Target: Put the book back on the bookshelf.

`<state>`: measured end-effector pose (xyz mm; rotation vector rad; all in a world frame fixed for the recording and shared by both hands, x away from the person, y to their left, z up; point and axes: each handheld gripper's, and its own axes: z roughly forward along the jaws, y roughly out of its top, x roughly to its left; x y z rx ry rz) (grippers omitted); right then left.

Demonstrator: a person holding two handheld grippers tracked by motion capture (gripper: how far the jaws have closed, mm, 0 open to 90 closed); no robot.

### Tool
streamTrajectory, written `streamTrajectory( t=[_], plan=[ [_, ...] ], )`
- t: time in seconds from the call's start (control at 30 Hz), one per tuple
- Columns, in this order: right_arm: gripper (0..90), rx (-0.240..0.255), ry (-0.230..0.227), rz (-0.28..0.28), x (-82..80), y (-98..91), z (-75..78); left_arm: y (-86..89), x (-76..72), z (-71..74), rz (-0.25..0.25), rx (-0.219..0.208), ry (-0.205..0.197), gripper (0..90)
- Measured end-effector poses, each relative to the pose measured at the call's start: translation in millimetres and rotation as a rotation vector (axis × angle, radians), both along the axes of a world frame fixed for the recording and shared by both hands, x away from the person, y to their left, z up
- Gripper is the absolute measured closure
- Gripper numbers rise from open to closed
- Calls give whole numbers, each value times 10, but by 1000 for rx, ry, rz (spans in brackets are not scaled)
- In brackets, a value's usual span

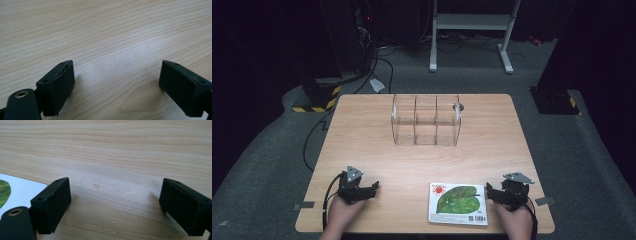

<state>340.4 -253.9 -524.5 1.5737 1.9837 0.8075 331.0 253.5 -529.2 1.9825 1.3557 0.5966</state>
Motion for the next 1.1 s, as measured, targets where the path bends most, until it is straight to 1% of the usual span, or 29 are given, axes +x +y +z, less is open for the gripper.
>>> streamTrajectory(
  t=[0.63, 1.1],
  plan=[
    [102, 0, 0, 1, -1, -1, 0, -3, 8, 0, -3, 1, -1, 136],
    [124, -3, 2, 2, 8, -4, 11, -3, 6, 6, -11, 5, 2, 138]
  ],
)
